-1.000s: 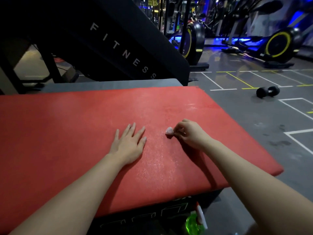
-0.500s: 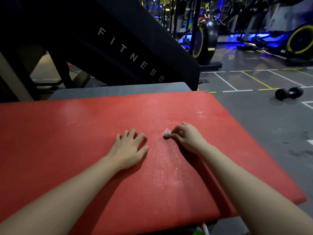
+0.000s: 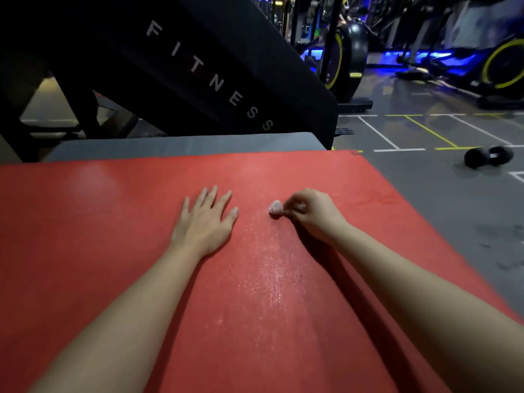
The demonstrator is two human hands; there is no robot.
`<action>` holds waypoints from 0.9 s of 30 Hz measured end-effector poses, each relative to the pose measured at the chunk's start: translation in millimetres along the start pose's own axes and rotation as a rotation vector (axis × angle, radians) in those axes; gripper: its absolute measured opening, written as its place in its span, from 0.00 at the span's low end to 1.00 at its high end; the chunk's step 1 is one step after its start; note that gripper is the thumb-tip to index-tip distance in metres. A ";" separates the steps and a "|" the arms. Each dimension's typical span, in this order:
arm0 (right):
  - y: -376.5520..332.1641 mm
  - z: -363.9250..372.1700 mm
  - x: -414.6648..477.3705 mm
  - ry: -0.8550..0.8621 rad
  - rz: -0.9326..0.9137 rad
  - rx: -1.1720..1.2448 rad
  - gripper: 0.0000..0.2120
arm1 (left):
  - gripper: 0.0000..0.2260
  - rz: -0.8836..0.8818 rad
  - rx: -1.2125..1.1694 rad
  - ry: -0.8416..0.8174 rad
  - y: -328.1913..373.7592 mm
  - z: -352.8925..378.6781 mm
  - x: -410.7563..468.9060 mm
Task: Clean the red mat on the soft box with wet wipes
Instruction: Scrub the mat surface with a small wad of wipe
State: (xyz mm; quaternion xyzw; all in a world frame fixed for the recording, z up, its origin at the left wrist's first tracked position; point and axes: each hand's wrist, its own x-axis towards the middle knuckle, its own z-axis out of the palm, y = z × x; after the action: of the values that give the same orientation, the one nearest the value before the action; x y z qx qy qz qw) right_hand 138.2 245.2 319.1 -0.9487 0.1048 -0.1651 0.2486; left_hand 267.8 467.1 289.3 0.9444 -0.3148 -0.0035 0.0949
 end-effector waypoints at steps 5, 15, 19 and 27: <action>8.3 -18.2 19.4 -0.174 -0.111 -0.036 0.05 | 0.28 0.006 0.027 -0.007 -0.2 1.9 -0.3; 17.7 5.2 83.4 -0.109 -0.124 -0.114 0.04 | 0.28 0.006 0.030 0.009 -0.1 2.0 1.8; 17.8 8.8 116.4 -0.099 -0.007 -0.130 0.10 | 0.28 0.005 0.032 -0.003 0.3 -0.6 2.7; 22.2 6.6 139.6 -0.290 -0.047 -0.198 0.09 | 0.28 0.006 0.041 0.013 0.8 2.0 4.4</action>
State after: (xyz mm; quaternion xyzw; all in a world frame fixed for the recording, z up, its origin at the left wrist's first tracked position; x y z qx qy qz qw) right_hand 266.9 189.8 338.9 -0.9846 0.0616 -0.0213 0.1623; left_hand 270.8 463.5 287.7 0.9453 -0.3167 0.0093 0.0776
